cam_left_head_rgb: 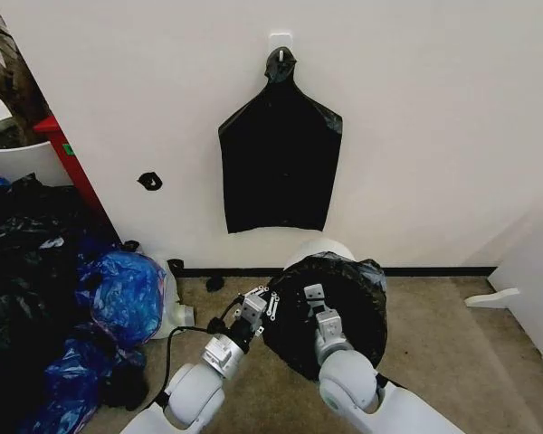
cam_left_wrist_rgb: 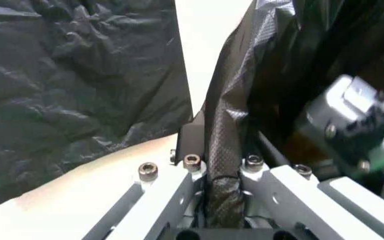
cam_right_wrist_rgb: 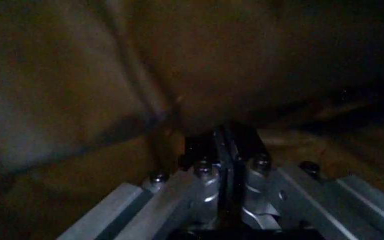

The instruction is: Place the garbage bag over the trash bin.

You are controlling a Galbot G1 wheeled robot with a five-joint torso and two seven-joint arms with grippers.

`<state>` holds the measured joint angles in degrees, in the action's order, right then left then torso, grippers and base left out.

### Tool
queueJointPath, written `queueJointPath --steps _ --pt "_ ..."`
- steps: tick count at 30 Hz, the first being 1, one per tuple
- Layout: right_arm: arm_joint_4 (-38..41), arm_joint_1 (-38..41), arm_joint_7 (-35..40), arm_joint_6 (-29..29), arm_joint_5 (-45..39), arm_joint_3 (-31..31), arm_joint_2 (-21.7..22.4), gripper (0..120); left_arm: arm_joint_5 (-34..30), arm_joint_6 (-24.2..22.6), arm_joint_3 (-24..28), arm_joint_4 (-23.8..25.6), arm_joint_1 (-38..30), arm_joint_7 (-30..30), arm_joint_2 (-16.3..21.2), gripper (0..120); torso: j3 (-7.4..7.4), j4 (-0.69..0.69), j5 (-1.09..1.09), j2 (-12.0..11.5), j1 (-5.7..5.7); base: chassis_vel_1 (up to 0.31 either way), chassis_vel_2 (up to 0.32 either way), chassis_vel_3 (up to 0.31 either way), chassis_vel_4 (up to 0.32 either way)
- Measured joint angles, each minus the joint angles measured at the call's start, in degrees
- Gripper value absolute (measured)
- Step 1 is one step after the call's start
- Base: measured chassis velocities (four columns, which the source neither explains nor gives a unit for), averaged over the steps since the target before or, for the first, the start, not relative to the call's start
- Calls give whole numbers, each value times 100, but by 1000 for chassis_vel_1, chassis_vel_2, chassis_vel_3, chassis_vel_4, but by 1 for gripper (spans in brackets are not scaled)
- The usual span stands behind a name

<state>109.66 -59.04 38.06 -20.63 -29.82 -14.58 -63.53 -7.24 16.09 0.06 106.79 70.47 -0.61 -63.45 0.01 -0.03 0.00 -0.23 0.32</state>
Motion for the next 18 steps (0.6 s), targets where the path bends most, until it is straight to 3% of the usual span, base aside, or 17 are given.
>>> queueJointPath --steps 9,18 --pt "-868 342 407 -453 197 -195 -333 0 -47 2 1 48 -21 4 -35 1 0 1 0 0 0 0 0 0 0" --pt "-1130 393 729 -813 603 -246 -350 0 -120 -20 -98 104 -55 5 -8 1 0 1 1 0 0 0 0 0 0"
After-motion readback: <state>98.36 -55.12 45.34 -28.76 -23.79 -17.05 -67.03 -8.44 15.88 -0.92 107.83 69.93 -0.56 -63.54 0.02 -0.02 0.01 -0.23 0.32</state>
